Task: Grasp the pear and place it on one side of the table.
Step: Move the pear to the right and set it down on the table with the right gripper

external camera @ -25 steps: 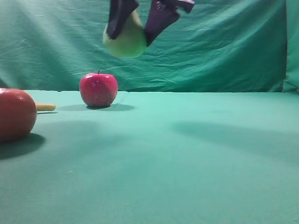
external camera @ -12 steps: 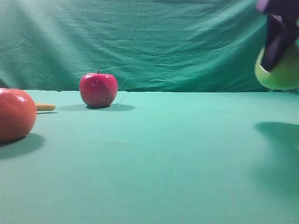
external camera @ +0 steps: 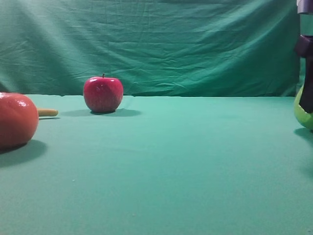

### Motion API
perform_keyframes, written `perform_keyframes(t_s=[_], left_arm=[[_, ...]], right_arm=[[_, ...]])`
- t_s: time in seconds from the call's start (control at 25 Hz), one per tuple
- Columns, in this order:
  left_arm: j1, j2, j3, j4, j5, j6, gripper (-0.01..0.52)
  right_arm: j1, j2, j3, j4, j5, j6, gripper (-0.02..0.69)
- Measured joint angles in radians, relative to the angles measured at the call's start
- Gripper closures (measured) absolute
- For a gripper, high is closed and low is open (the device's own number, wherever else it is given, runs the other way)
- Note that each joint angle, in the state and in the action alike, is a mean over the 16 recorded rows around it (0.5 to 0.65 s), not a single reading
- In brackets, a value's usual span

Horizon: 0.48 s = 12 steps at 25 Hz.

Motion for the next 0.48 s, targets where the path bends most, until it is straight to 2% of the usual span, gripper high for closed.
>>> perform_keyframes(t_s=[0.28,0.48], left_arm=[[0.000,0.000,0.000,0.000,0.000,0.000,0.514],[0.000,0.000,0.000,0.000,0.000,0.000,0.514]], right_arm=[[-0.002,0.008,-0.021,0.002,0.055,0.000,0.088],[-0.002,-0.007,-0.092,0.004,0.167,0.002,0.059]])
